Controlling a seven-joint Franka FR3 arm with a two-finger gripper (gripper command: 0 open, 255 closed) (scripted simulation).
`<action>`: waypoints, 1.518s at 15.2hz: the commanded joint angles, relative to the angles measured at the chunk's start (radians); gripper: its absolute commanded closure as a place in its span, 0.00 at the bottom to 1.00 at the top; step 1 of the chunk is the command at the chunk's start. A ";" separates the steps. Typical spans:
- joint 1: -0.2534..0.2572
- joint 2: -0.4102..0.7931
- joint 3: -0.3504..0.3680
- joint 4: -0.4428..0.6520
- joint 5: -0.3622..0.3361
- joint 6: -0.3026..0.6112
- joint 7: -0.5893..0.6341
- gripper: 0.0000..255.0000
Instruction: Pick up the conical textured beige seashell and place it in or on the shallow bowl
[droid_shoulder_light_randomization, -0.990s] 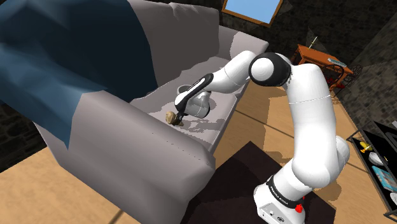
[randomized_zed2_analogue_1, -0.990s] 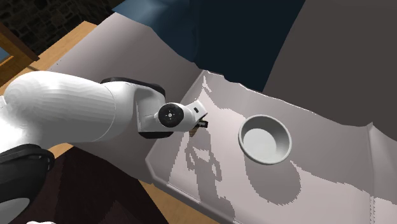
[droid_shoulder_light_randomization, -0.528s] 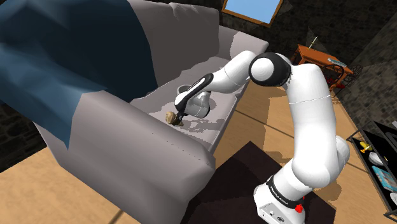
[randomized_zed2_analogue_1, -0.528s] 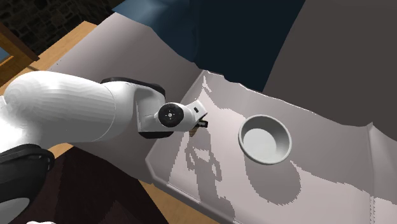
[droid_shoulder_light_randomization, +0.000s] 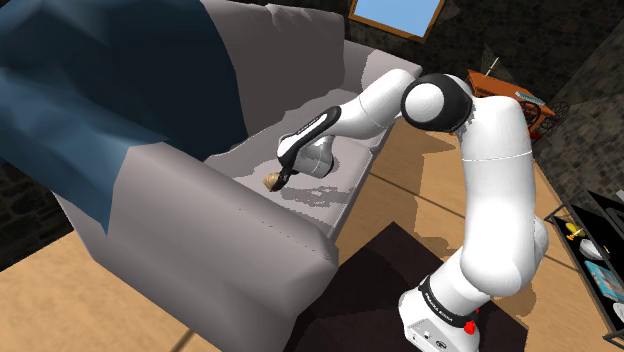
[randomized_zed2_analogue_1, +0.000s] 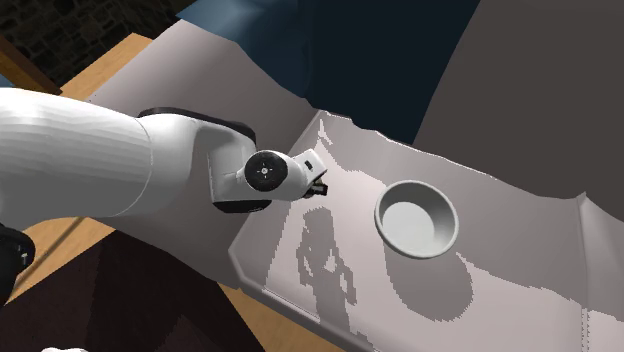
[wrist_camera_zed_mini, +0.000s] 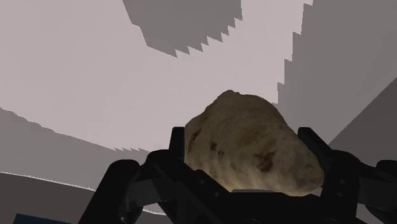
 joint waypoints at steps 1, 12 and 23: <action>0.011 -0.029 -0.013 -0.014 -0.002 -0.016 0.011 1.00; 0.074 -0.172 -0.092 -0.064 -0.039 -0.115 0.082 1.00; 0.104 -0.263 -0.158 -0.061 -0.095 -0.218 0.135 1.00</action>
